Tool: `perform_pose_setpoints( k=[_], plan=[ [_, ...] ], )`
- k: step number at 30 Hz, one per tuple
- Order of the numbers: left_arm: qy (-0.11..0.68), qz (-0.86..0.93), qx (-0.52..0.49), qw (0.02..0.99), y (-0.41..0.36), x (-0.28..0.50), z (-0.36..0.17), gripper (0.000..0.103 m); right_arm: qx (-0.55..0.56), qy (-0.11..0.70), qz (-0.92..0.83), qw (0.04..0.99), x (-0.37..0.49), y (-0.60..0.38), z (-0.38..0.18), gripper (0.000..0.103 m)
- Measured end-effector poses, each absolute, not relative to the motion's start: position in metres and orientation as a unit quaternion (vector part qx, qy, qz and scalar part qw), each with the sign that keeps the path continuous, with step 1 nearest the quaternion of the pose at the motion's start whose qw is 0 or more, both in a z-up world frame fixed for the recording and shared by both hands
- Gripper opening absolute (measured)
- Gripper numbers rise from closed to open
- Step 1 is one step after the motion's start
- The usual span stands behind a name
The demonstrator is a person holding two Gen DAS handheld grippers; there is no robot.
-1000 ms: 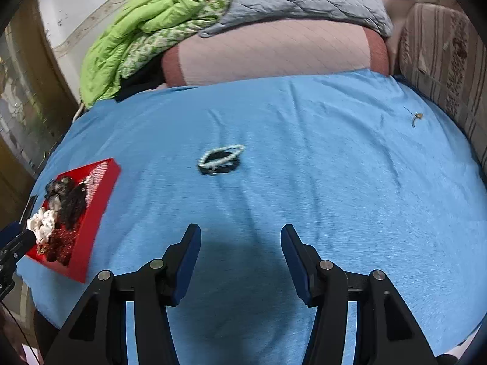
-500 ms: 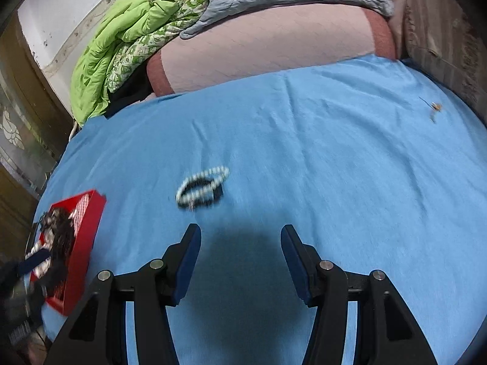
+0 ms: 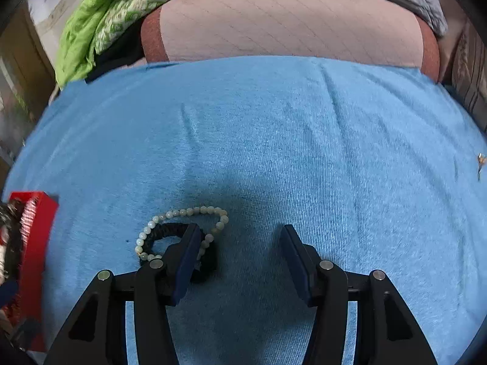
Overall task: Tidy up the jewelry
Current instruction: 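Move both tools toward the black hair tie and pale green bead bracelet, then grasp the black hair tie with left tool while right tool grasps the green bead bracelet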
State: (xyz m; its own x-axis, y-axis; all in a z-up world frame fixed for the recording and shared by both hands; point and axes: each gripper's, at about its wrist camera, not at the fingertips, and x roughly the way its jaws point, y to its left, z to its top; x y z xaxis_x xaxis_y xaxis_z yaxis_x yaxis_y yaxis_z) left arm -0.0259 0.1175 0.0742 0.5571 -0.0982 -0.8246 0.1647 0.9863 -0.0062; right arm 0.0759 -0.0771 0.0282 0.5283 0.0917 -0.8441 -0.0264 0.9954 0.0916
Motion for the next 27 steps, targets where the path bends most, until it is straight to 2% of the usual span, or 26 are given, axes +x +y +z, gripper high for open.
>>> perform_pose_setpoints(
  k=[4,10,13,25,27],
  plan=[
    [0.465,-0.083,0.033,0.881,0.113,-0.021,0.074,0.061,-0.012,0.493,-0.041,0.869,0.076,-0.094,0.028,0.059],
    [0.469,-0.104,0.03,0.876,0.097,-0.008,0.073,0.061,0.026,0.503,-0.141,0.852,0.044,-0.175,0.027,0.059],
    [0.469,-0.118,0.022,0.875,0.081,0.004,0.069,0.061,0.065,0.498,-0.135,0.854,0.022,-0.2,0.026,0.059],
    [0.472,-0.17,0.049,0.864,0.01,0.072,0.04,0.06,0.072,0.459,-0.109,0.879,0.009,-0.182,0.026,0.063],
    [0.477,-0.178,0.059,0.859,0.003,0.076,0.033,0.055,0.068,0.456,-0.109,0.881,0.01,-0.18,0.024,0.063]
  ],
)
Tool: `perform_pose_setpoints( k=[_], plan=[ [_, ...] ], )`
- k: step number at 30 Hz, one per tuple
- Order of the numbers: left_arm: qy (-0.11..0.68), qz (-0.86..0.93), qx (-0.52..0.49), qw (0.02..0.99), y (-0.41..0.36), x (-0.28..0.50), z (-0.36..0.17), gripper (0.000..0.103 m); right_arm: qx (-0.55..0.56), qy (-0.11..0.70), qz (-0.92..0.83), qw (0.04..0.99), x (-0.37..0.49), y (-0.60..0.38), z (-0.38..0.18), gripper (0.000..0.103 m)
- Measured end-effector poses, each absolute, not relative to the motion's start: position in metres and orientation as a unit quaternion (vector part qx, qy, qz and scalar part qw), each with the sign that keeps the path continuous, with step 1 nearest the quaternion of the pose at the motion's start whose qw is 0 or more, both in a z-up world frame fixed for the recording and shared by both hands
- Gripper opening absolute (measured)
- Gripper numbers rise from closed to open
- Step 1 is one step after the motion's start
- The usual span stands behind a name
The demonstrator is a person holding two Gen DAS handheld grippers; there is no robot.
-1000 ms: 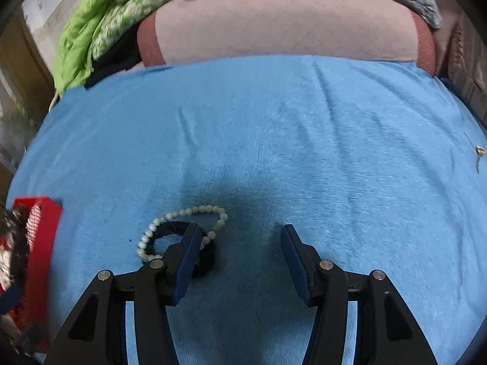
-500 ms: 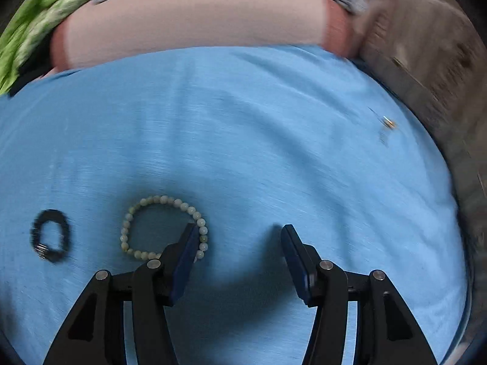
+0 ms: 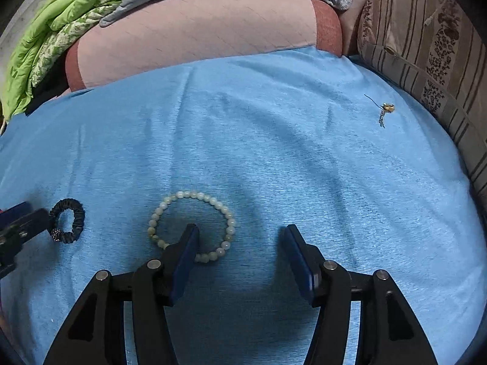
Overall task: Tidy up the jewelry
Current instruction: 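Grasp the black hair tie with left tool while right tool grasps the green bead bracelet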
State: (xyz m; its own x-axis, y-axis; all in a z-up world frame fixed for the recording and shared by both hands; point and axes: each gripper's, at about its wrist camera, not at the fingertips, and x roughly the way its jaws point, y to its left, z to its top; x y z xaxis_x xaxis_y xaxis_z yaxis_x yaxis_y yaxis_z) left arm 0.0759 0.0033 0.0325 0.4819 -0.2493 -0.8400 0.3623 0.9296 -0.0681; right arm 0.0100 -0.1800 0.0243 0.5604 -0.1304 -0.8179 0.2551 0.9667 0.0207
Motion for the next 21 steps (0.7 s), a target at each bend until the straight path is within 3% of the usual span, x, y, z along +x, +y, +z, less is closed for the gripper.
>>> perform_pose_setpoints(
  k=[2,15,16,17,18,19,21],
  plan=[
    [0.487,-0.182,0.067,0.851,-0.001,0.08,0.024,0.047,0.067,0.452,-0.11,0.882,0.009,-0.179,0.023,0.063],
    [0.455,-0.168,0.084,0.871,-0.01,0.077,0.016,0.053,0.053,0.446,-0.111,0.886,0.012,-0.173,0.018,0.061],
    [0.458,-0.165,0.082,0.87,-0.01,0.077,0.017,0.052,0.053,0.444,-0.107,0.888,0.012,-0.172,0.018,0.055],
    [0.46,-0.165,0.082,0.868,-0.011,0.077,0.018,0.042,0.051,0.442,-0.102,0.89,0.011,-0.17,0.019,0.052],
    [0.462,-0.167,0.085,0.867,-0.011,0.075,0.02,0.032,0.048,0.44,-0.1,0.891,0.011,-0.169,0.019,0.04],
    [0.465,-0.176,0.09,0.863,-0.013,0.072,0.022,0.007,0.044,0.438,-0.097,0.893,0.01,-0.167,0.021,0.025],
    [0.474,-0.192,0.09,0.855,-0.015,0.065,0.027,0.007,0.048,0.436,-0.088,0.894,0.009,-0.166,0.023,0.008]
  ],
)
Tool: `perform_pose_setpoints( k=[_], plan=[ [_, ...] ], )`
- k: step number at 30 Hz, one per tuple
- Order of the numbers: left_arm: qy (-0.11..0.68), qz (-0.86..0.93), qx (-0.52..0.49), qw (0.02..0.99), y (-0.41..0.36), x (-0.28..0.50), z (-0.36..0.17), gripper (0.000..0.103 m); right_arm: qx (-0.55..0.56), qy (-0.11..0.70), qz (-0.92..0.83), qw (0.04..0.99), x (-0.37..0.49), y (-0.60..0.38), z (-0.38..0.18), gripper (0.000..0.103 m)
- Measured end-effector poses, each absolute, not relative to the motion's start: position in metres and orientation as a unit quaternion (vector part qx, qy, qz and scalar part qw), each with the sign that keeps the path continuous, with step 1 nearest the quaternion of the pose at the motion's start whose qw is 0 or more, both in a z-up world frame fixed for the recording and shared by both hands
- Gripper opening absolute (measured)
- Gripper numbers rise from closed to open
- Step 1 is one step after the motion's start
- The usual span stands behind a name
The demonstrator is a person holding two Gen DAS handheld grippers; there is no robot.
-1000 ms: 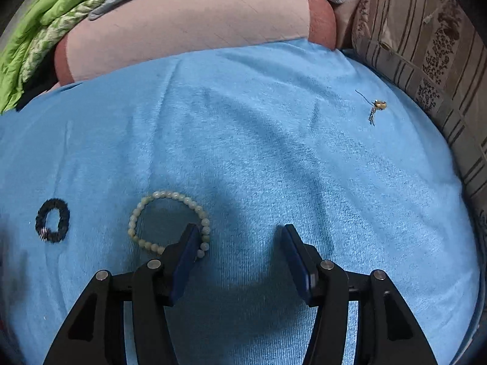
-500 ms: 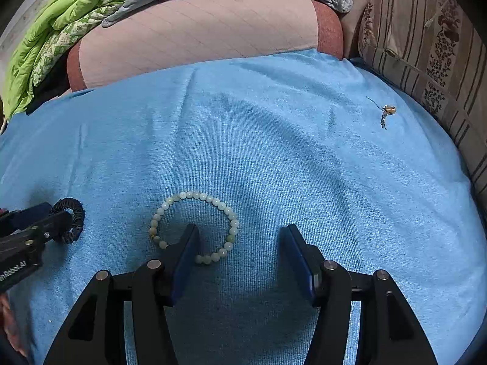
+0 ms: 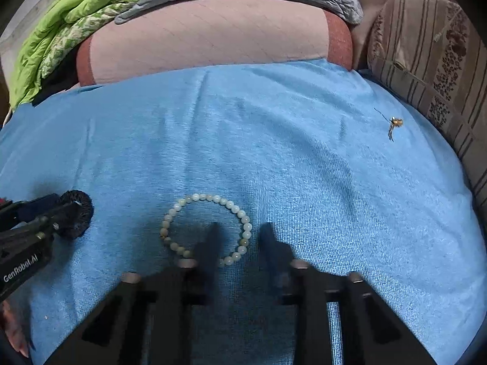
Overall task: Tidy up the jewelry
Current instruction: 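Grasp the black hair tie with left tool while right tool grasps the green bead bracelet, then carry the black hair tie and bead bracelet over the red tray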
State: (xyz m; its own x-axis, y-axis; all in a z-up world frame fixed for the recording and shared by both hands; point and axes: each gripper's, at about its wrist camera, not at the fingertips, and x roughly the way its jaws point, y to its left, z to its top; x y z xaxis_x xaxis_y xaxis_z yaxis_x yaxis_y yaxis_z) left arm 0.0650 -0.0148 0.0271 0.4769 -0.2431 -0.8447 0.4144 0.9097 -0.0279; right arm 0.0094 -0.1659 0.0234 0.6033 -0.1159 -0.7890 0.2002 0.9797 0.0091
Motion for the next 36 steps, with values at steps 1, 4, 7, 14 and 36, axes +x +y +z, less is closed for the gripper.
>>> perform_pose_setpoints(
  k=[1,4,7,14,36],
  plan=[
    [0.474,-0.199,0.089,0.853,-0.016,0.062,0.029,0.007,0.056,0.436,-0.085,0.894,0.008,-0.166,0.025,0.007],
    [0.465,-0.204,0.093,0.857,-0.014,0.045,0.041,0.007,0.099,0.434,-0.069,0.893,0.001,-0.172,0.03,0.007],
    [0.465,-0.205,0.079,0.858,-0.01,0.031,0.051,0.007,0.12,0.428,-0.061,0.894,-0.012,-0.17,0.04,0.007],
    [0.449,-0.201,0.063,0.868,0.007,-0.011,0.08,0.007,0.118,0.396,-0.049,0.909,-0.047,-0.154,0.077,0.007],
    [0.387,-0.145,0.019,0.911,0.068,-0.122,0.152,0.007,0.068,0.374,-0.018,0.925,-0.148,-0.083,0.133,0.007]
  ],
)
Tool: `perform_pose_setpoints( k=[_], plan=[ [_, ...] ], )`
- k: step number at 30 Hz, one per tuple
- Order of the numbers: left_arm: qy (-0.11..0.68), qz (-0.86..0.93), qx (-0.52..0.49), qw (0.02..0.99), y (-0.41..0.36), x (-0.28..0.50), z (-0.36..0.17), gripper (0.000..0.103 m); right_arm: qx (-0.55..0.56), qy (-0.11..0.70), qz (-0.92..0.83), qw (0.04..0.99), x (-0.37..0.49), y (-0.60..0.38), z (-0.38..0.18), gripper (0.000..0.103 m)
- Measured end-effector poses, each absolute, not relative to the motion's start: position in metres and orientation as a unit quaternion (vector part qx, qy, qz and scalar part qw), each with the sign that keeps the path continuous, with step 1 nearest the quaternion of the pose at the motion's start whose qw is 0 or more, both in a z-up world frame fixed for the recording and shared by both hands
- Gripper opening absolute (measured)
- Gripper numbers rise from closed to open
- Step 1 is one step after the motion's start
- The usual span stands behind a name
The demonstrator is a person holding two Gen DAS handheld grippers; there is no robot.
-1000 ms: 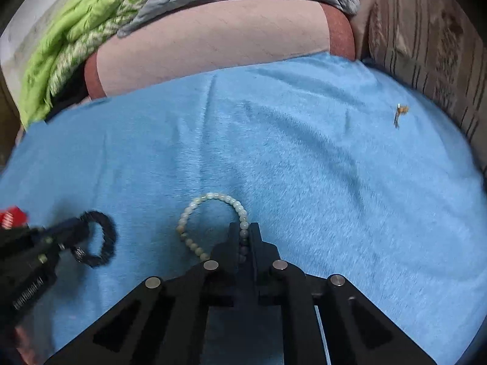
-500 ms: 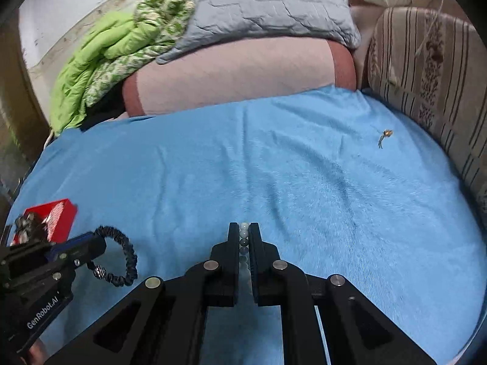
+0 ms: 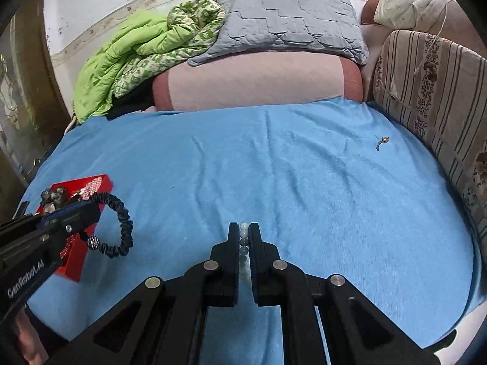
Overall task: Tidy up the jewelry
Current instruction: 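Carry the black hair tie and bead bracelet over the red tray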
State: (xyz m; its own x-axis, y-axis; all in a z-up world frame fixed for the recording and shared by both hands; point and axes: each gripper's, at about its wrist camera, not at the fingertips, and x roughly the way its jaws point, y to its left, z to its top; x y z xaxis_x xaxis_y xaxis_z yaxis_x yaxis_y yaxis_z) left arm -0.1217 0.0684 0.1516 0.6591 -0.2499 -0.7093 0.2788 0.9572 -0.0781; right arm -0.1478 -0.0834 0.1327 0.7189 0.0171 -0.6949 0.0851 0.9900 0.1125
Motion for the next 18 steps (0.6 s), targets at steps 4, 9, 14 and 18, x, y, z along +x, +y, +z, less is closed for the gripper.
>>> perform_pose_setpoints(
  k=[4,9,14,18],
  plan=[
    [0.377,-0.135,0.02,0.916,0.076,-0.134,0.157,0.007,0.062,0.374,-0.011,0.925,-0.159,-0.071,0.137,0.007],
    [0.358,-0.123,0.033,0.925,0.084,-0.15,0.166,0.007,0.052,0.37,-0.002,0.928,-0.167,-0.055,0.143,0.007],
    [0.346,-0.119,0.039,0.93,0.092,-0.16,0.173,0.007,0.043,0.367,0.007,0.929,-0.173,-0.043,0.149,0.007],
    [0.34,-0.113,0.041,0.933,0.099,-0.166,0.175,0.007,0.036,0.365,0.013,0.93,-0.177,-0.032,0.153,0.007]
  ],
)
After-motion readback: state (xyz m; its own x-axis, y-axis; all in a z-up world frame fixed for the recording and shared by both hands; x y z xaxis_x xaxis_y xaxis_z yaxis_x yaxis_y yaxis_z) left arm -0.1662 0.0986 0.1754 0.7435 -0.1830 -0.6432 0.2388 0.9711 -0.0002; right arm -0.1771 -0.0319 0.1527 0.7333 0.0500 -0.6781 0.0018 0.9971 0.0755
